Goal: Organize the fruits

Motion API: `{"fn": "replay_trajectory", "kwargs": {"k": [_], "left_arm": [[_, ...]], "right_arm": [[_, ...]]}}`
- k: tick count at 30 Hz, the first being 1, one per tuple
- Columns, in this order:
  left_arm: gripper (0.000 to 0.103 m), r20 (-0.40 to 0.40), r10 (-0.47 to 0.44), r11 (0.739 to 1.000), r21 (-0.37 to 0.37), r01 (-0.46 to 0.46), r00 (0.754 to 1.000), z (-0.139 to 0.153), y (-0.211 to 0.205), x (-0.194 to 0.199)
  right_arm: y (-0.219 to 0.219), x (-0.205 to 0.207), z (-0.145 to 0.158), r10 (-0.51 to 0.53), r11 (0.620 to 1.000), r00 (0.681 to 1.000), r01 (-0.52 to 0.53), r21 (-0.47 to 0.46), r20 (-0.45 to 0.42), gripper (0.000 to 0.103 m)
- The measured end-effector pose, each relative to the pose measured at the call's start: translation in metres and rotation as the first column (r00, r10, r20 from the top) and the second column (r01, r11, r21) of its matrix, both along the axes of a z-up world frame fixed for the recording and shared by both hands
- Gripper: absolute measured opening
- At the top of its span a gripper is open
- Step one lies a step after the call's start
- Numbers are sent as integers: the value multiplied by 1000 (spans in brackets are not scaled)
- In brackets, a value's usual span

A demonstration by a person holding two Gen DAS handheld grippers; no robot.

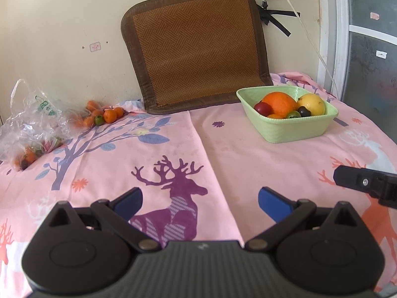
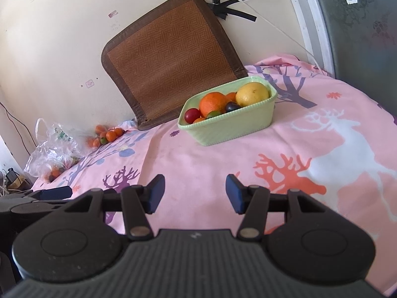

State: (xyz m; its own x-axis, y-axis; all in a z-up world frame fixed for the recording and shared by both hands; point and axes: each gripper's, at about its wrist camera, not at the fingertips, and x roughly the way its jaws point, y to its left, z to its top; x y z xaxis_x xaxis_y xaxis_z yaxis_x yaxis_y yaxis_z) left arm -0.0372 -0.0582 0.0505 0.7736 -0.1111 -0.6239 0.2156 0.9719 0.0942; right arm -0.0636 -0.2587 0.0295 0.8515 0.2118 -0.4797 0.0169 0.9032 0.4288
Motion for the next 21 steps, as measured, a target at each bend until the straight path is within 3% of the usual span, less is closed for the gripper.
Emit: {"fn": "replay_trajectory", "kwargs": {"k": [8, 21], "left_arm": [[103, -27, -3, 1000, 2, 3, 1000, -1, 1, 3], [103, 3, 21, 1000, 20, -21, 1000, 1, 2, 0]], "right_arm": [[2, 1, 2, 3, 1000, 1000, -3, -7, 3, 57], [4, 0, 3, 4, 1000, 1000, -4, -8, 4, 57]]}}
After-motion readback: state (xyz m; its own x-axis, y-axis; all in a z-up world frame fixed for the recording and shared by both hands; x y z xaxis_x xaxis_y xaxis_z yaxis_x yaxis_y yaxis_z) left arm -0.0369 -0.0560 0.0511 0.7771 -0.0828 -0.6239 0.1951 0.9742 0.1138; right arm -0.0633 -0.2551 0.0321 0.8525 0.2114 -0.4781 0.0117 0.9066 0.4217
